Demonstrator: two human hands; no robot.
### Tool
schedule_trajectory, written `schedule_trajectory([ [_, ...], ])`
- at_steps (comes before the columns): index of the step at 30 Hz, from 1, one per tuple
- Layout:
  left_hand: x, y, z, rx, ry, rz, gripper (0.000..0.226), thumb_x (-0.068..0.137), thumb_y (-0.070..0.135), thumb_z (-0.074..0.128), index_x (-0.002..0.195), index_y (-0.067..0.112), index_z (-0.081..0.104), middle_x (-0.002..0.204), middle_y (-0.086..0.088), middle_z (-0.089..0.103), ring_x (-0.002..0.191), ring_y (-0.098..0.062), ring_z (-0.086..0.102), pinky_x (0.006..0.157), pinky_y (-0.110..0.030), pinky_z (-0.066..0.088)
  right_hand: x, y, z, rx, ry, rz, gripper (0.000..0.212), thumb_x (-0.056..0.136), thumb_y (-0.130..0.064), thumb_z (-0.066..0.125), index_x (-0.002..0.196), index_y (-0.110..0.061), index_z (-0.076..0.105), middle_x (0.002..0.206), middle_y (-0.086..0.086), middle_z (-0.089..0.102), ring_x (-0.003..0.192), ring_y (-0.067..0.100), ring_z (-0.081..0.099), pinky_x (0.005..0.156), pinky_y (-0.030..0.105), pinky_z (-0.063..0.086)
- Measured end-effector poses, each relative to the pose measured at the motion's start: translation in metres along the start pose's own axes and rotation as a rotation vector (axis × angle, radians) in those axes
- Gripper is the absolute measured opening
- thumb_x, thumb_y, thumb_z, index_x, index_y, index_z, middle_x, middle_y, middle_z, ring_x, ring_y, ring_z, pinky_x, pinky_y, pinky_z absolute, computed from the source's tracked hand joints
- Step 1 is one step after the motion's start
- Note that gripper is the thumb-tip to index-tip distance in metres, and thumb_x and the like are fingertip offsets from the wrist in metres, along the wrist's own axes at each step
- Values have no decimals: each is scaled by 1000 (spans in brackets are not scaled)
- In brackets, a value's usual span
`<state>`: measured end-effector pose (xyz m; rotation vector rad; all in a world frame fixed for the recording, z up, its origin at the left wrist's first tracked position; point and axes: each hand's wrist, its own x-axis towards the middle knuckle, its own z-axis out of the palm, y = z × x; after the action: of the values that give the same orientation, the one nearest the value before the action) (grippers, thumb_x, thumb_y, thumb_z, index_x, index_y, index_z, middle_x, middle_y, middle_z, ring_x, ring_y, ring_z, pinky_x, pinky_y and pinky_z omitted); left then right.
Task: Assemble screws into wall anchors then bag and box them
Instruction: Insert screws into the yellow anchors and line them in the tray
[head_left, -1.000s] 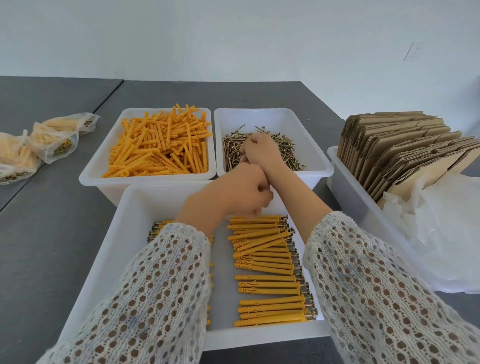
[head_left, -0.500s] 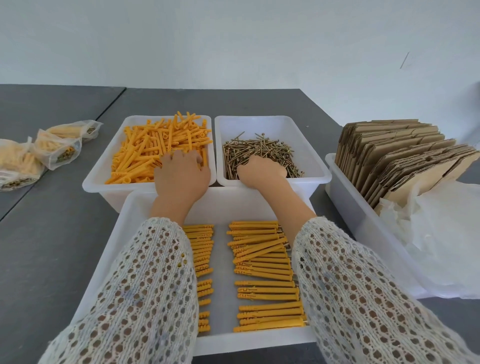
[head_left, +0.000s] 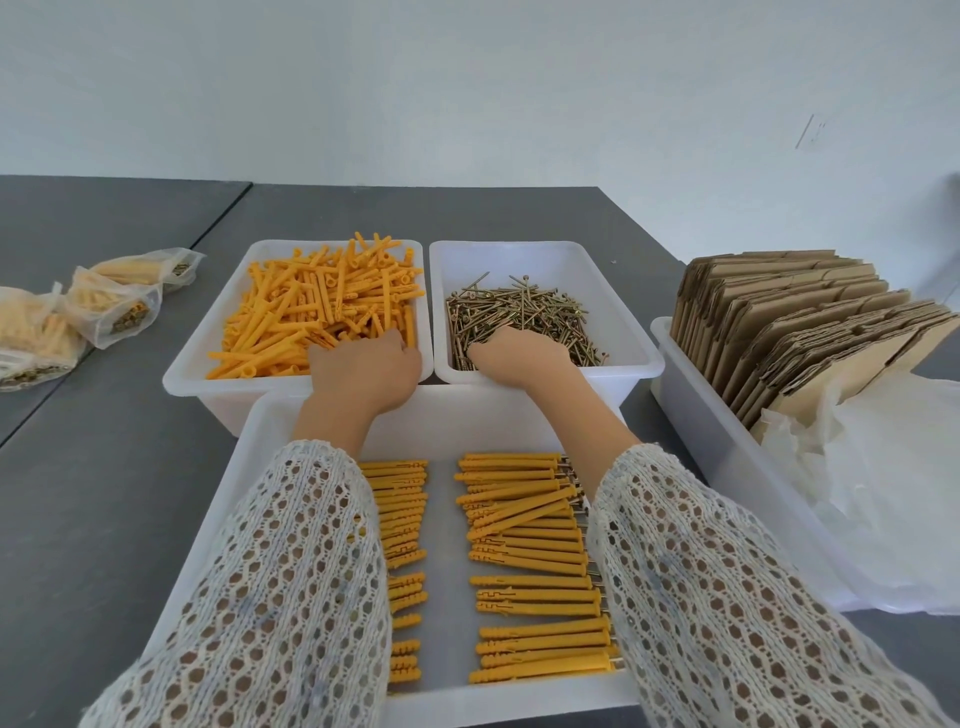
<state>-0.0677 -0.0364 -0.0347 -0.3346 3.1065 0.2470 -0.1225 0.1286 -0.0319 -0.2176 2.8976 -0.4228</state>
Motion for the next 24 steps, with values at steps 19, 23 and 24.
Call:
schedule_trajectory([
  [19, 0, -3, 2, -308, 133, -39, 20, 96, 39, 51, 115, 34, 54, 104, 11, 62, 94, -17, 58, 72, -32, 40, 3, 4, 6, 51, 170, -82, 75, 91, -76, 9, 61, -16, 41, 57, -1, 46, 53, 18, 45, 56, 31, 34],
  [23, -1, -2, 4, -309, 156, -45, 6, 96, 40, 50, 102, 38, 52, 91, 14, 60, 83, -14, 56, 64, -29, 35, 5, 5, 5, 86, 160, -137, 71, 90, -77, 12, 66, -16, 40, 60, -1, 44, 56, 18, 43, 56, 32, 33],
  [24, -1, -1, 4, -298, 176, -45, 5, 97, 39, 48, 98, 38, 53, 86, 15, 59, 78, -13, 56, 61, -29, 34, 5, 4, 5, 100, 154, -165, 70, 90, -78, 13, 68, -16, 39, 60, -2, 43, 56, 17, 42, 57, 33, 33],
])
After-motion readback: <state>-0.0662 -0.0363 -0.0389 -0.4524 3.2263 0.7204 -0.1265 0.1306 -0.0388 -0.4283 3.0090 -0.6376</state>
